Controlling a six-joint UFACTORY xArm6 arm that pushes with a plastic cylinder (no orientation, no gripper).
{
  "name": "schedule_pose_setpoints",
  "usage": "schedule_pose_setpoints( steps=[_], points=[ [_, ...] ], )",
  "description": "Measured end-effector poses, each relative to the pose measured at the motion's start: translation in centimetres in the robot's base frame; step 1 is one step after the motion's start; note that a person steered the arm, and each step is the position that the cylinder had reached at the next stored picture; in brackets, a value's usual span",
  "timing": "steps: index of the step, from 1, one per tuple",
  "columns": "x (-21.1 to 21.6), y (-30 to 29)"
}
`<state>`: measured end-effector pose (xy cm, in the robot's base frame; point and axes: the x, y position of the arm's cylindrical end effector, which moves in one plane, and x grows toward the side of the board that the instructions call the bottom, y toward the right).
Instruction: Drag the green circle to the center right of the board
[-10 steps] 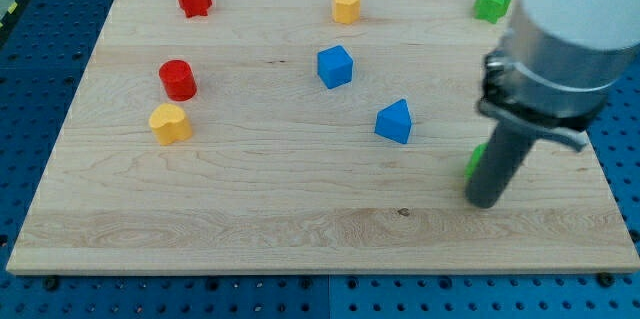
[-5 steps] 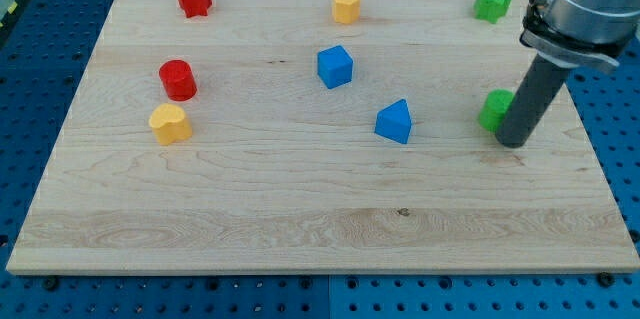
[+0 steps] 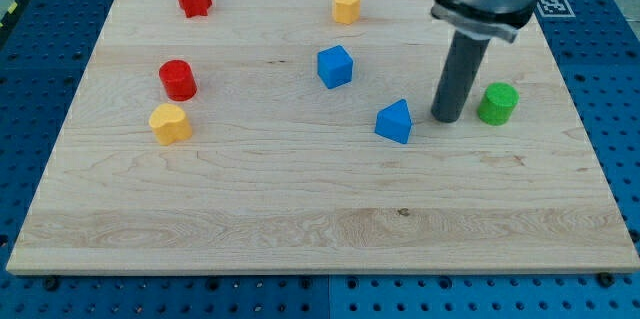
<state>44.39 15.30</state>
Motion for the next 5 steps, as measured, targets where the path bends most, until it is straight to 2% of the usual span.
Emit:
schedule_pose_setpoints(
  steps=[1,2,5],
  points=[
    [0.0,4.0],
    [0.0,5.4],
    [0.0,5.9]
  ],
)
